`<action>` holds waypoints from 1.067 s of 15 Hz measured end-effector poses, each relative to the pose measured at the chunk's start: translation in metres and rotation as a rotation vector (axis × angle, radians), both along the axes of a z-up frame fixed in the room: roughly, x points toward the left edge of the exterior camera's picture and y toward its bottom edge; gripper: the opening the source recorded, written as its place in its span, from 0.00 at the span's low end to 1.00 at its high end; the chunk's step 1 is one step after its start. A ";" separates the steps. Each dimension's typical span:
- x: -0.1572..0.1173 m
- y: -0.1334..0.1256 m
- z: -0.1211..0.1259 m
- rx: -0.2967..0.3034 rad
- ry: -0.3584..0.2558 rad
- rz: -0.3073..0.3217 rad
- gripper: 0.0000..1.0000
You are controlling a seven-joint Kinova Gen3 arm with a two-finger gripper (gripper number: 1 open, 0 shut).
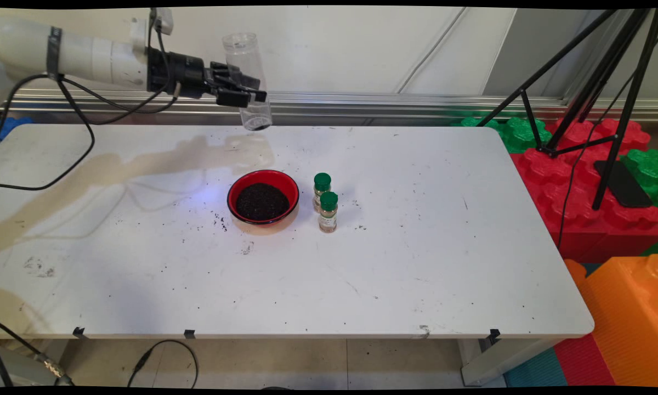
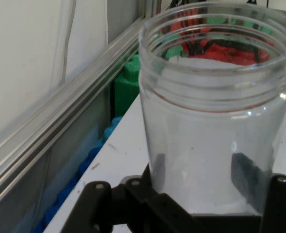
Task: Place the picked object on the table
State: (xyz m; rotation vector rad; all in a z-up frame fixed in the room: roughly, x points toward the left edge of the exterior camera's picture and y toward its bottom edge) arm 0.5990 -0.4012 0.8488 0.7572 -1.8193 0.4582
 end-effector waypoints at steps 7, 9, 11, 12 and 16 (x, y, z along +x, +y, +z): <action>-0.021 -0.026 -0.034 0.045 0.016 0.008 0.00; -0.029 -0.033 -0.043 0.052 0.016 0.008 0.00; -0.038 -0.040 -0.052 0.056 0.013 0.006 0.00; -0.042 -0.043 -0.057 0.057 0.011 0.004 0.00; -0.059 -0.053 -0.075 0.052 -0.011 -0.012 0.00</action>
